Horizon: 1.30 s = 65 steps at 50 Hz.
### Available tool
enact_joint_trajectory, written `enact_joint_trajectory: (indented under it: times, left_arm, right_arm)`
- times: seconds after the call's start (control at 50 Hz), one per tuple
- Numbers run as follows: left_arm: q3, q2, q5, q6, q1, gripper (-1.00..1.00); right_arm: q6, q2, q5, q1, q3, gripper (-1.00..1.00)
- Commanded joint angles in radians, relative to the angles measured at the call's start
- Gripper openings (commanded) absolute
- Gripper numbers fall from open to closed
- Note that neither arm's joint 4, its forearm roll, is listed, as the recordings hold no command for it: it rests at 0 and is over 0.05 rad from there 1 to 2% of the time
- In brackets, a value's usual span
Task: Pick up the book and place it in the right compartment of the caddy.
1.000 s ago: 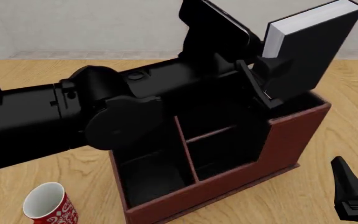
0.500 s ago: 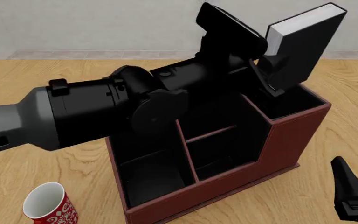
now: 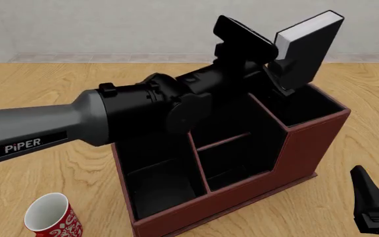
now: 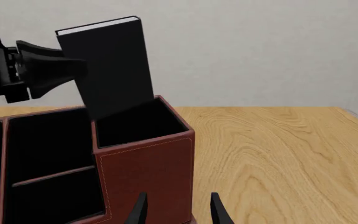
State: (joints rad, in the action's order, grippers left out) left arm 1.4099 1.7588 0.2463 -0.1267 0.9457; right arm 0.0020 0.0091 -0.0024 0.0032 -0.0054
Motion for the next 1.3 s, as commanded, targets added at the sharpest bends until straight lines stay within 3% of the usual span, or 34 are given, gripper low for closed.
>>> enact_joint_trajectory:
  times: [0.02, 1.3]
  left_arm:
    - [0.039, 0.046, 0.026, -0.007, -0.022, -1.00]
    - [0.083, 0.203, 0.052, 0.065, -0.039, -1.00]
  right_arm:
    - [0.000, 0.000, 0.000, 0.000, 0.000, 1.00]
    - [0.000, 0.000, 0.000, 0.000, 0.000, 1.00]
